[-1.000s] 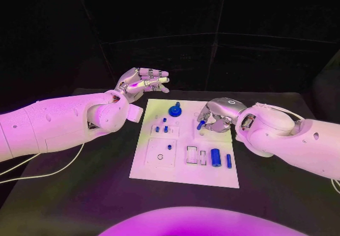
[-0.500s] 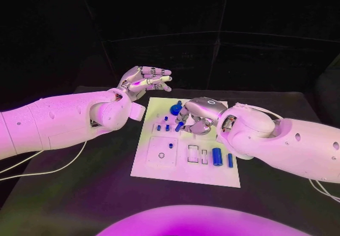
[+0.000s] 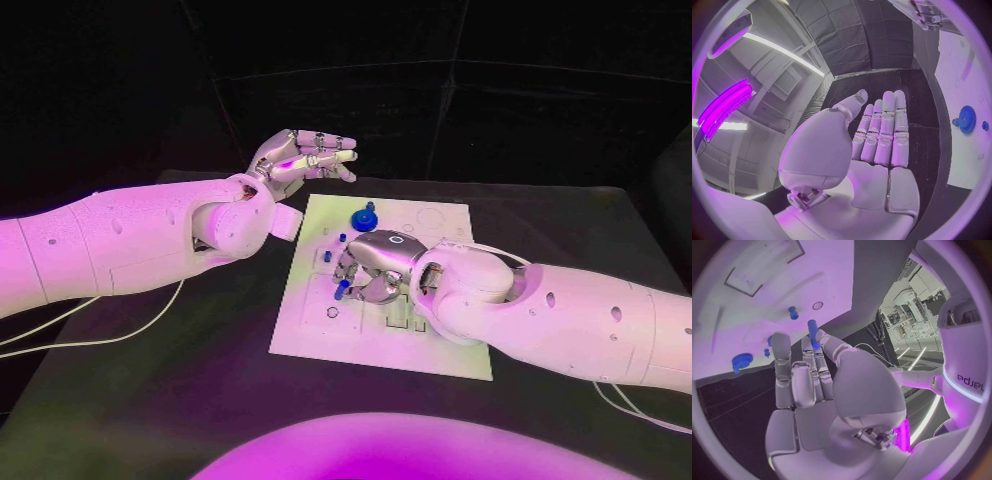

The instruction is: Assemble the parts on the task board

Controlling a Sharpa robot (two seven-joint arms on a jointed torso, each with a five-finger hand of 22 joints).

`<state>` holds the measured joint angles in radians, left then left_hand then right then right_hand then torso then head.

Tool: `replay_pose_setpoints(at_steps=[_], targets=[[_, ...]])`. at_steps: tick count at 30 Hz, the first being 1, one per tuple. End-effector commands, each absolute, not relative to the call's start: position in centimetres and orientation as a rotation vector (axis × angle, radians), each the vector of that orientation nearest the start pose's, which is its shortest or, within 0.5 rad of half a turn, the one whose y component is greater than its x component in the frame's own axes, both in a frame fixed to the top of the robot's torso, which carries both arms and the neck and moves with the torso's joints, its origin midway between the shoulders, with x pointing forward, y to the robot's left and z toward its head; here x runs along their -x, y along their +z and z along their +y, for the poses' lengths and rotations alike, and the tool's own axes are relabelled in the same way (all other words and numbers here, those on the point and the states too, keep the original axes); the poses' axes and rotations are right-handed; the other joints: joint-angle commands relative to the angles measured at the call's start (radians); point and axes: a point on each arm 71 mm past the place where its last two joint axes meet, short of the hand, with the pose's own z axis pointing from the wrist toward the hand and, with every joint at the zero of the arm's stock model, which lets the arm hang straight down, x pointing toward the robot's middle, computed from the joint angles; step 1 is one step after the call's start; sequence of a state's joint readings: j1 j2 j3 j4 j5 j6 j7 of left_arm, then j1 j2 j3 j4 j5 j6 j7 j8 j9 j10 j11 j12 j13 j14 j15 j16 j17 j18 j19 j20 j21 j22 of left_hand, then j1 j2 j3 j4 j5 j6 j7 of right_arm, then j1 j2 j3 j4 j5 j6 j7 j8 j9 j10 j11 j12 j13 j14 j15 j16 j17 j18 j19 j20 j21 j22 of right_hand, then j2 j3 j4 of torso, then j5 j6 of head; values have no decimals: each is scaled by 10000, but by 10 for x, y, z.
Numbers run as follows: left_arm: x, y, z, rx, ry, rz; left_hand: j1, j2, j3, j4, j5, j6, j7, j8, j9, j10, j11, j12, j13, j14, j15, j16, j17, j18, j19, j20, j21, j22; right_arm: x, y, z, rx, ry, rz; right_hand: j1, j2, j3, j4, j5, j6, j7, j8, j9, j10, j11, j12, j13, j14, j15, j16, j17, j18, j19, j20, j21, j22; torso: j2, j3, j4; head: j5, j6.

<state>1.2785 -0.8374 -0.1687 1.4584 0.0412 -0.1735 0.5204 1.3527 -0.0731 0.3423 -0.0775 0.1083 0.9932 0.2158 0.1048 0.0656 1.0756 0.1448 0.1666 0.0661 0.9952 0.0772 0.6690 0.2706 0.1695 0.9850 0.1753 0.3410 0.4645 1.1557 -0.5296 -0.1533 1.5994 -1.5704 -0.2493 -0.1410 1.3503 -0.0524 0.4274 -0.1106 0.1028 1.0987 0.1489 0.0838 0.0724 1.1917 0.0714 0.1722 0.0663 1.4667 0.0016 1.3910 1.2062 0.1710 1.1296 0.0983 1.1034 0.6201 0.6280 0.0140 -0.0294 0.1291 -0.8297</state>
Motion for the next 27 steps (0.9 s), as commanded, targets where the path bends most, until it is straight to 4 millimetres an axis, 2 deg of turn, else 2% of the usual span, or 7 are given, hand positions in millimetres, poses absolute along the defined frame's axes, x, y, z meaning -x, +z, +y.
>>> replay_pose_setpoints(at_steps=[1, 5, 10, 27], targets=[[-497, -180, 221, 10250, -16638, 13959, 131, 7, 5, -47, -27, -80, -6, 41, 11, -70, 26, 61, -10, 49, 11, -40, -15, 97, 73, 7, -41, -12, -403, -232, -22, 5667, 9626, 17586, 44, -68, 88, -7, 54, 21, 36, -31, 4, 40, 60, -47, -15, 412, -70, 51, -11, -41, -11, 3, 3, -14, -10, 13, -14, 15, 0], [-498, -180, 221, 10248, -16641, 13971, 131, 7, 5, -47, -27, -80, -6, 41, 11, -70, 26, 61, -10, 49, 11, -40, -15, 97, 73, 7, -41, -12, -399, -238, -19, 5786, 9676, 17664, 47, -66, 94, -8, 56, 19, 38, -34, 3, 38, 61, -51, -15, 412, -69, 51, -12, -41, -13, 3, 1, -18, -25, 30, -20, 18, 9], [-499, -180, 220, 10239, -16656, 13983, 131, 7, 5, -47, -27, -80, -6, 41, 11, -70, 26, 61, -10, 49, 11, -40, -15, 97, 73, 7, -41, -12, -398, -242, -15, 5834, 9710, 17710, 47, -61, 105, -7, 61, 15, 43, -42, 0, 32, 66, -61, -16, 401, -67, 23, -70, -30, -44, 4, -29, -80, -11, 12, -5, -7, 29], [-499, -180, 219, 10231, -16683, 14009, 117, 20, -1, -36, -29, -78, -4, 49, 12, -68, 28, 72, -9, 53, 15, -43, -22, 94, 74, 10, -42, -16, -398, -247, -8, 5969, 9619, 17814, 45, -56, 118, -5, 63, 14, 47, -50, -2, 29, 70, -70, -16, 395, -63, 9, -101, -25, -62, 6, -45, -112, -9, 5, 5, 11, 32]])
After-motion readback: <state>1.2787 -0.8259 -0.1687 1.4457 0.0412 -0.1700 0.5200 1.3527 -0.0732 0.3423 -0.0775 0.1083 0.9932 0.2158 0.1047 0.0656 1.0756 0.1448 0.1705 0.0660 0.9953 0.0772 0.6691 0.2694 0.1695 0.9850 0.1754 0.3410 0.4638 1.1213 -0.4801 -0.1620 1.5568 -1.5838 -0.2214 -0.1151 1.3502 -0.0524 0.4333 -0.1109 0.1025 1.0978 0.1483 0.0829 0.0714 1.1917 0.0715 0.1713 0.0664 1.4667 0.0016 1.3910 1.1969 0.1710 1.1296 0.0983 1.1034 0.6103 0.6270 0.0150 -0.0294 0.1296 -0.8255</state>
